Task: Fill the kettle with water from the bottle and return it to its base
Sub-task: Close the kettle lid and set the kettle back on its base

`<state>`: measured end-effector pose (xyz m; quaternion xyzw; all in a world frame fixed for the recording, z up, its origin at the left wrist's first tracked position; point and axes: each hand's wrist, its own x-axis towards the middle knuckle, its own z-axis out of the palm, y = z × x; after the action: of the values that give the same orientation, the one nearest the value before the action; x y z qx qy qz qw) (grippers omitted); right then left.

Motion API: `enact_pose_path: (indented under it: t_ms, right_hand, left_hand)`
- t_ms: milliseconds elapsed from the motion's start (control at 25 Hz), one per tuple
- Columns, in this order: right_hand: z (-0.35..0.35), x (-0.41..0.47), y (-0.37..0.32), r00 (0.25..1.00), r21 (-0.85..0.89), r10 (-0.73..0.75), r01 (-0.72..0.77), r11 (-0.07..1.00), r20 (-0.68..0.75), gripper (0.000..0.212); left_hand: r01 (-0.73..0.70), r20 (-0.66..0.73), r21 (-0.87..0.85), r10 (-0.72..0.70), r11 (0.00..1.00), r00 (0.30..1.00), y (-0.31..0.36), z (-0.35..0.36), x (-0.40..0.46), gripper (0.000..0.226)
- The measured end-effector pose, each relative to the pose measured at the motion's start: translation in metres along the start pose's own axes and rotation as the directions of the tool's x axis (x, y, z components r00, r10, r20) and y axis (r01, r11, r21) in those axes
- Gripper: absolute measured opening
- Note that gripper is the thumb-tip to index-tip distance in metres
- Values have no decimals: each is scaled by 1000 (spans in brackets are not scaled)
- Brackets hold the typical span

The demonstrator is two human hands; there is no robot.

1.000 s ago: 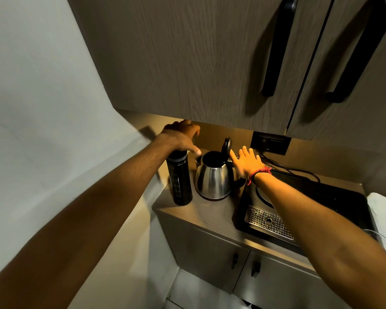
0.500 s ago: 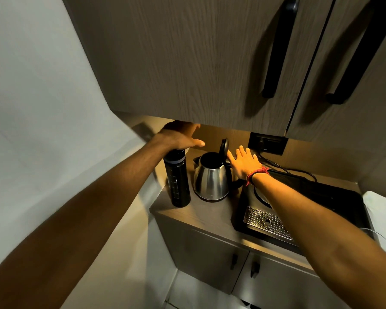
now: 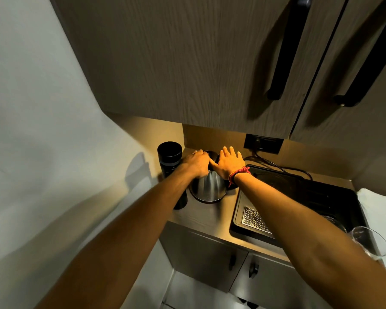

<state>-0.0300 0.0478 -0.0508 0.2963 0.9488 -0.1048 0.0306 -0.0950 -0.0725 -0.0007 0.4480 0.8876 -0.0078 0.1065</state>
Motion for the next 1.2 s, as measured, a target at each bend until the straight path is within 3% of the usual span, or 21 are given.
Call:
enact_pose_path:
  t_ms: [280, 720, 920, 1040, 1120, 1200]
  right_hand:
    - [20, -9, 10, 969, -25, -228, 227, 974, -94, 64]
    - [22, 3, 12, 967, -83, -253, 249, 965, -38, 64]
    - [11, 4, 17, 964, 21, -267, 267, 963, 3, 64]
    - [3, 4, 29, 963, 73, -268, 267, 961, 12, 67]
    - [2, 2, 37, 969, 37, -246, 245, 969, 35, 60]
    - [4, 2, 39, 976, -8, -218, 218, 976, -6, 40]
  left_hand:
    - [18, 81, -69, -12, 997, 997, -9, 32, 13, 91]
    - [23, 50, 37, -25, 999, 998, -6, 46, 10, 109]
    - [21, -40, -68, -24, 997, 999, -9, 29, 14, 93]
    - [20, -54, -116, -27, 993, 998, -3, 27, 18, 107]
    - [24, -60, -76, -29, 997, 998, 5, 32, 18, 119]
    - [38, -66, -59, -42, 998, 997, 9, 38, 20, 127]
